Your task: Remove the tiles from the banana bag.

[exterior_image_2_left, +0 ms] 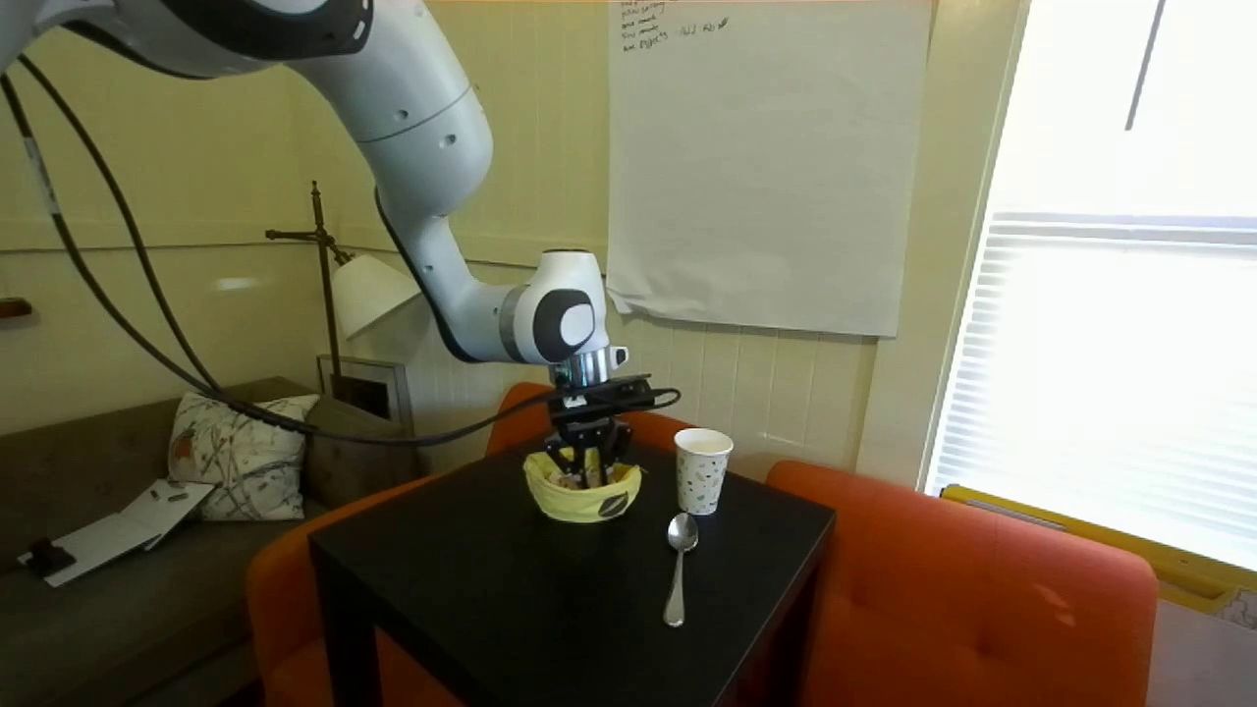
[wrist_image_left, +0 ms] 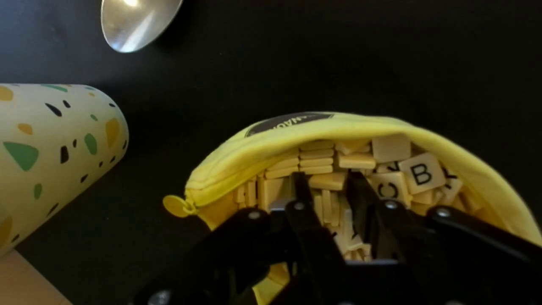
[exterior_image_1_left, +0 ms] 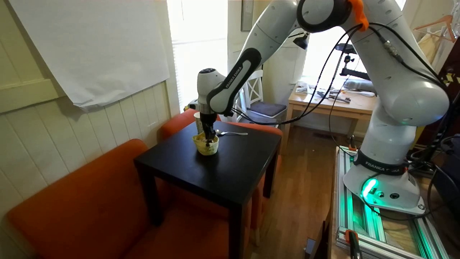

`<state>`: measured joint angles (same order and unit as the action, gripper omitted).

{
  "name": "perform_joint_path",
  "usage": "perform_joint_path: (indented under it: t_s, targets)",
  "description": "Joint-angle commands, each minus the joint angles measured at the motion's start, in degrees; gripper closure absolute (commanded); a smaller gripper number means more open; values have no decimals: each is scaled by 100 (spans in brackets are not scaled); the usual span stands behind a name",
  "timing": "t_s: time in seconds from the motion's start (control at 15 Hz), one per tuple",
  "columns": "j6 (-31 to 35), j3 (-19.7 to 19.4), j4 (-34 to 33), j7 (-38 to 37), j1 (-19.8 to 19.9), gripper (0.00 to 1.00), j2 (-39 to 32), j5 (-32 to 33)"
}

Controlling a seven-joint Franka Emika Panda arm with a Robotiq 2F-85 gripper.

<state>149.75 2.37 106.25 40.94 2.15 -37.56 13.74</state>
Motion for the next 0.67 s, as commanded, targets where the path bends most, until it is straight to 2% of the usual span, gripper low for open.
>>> perform_joint_path:
  t_s: [0.0,0.33,0.6]
  targets:
    - [-188,131,-81,95,104,93,23,49]
    - [-402,92,-37,-130,89,93,562,-35]
    - [-958,129,-24,-139,156,93,1041,-180]
